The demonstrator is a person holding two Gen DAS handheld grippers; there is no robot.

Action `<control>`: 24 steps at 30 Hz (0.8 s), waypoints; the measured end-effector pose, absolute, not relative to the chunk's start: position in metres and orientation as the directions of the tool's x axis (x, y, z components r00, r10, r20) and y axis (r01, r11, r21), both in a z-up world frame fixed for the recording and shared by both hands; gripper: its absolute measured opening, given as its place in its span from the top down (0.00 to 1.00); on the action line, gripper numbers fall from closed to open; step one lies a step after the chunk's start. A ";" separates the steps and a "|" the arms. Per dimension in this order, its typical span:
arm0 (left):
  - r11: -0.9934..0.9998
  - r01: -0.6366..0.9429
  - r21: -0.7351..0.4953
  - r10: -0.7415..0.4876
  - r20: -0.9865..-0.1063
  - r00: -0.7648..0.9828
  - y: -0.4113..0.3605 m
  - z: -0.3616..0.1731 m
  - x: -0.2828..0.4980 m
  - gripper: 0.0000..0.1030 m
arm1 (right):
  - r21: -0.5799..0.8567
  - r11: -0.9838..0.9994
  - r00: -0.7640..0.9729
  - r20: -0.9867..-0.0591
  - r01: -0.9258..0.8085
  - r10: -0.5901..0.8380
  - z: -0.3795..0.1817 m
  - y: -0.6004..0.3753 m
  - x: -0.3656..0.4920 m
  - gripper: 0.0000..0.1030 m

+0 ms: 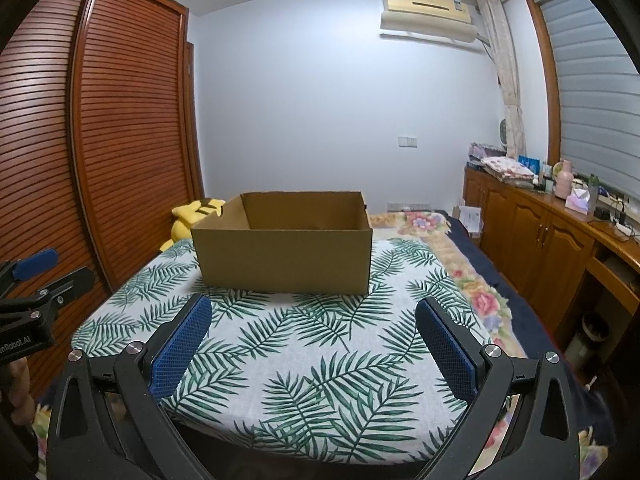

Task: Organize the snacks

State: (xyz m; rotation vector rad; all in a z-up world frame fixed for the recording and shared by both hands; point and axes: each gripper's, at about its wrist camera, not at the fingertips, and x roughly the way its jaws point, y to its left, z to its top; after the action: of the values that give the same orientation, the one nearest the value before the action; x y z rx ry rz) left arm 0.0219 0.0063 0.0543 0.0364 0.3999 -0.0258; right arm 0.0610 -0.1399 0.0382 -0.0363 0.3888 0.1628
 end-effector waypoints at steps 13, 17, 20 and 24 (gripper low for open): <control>0.999 0.033 0.031 -0.018 -0.389 0.921 0.007 0.055 0.020 0.15 | -0.003 0.986 0.912 -0.382 -0.165 0.152 0.039 -0.140 0.060 0.00; 0.999 0.034 0.032 -0.019 -0.390 0.920 0.005 0.056 0.019 0.15 | -0.003 0.986 0.911 -0.384 -0.168 0.154 0.039 -0.140 0.060 0.00; 0.999 0.034 0.028 -0.020 -0.389 0.921 0.006 0.056 0.018 0.15 | -0.006 0.986 0.911 -0.383 -0.166 0.151 0.039 -0.140 0.060 0.00; 0.999 0.032 0.026 -0.020 -0.389 0.921 0.007 0.056 0.019 0.15 | -0.005 0.986 0.912 -0.381 -0.166 0.152 0.039 -0.140 0.059 0.00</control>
State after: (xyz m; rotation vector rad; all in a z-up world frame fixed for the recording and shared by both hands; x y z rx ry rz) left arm 0.0189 0.0068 0.0560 0.0324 0.3987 -0.0267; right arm 0.0594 -0.1397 0.0388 -0.0378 0.3894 0.1637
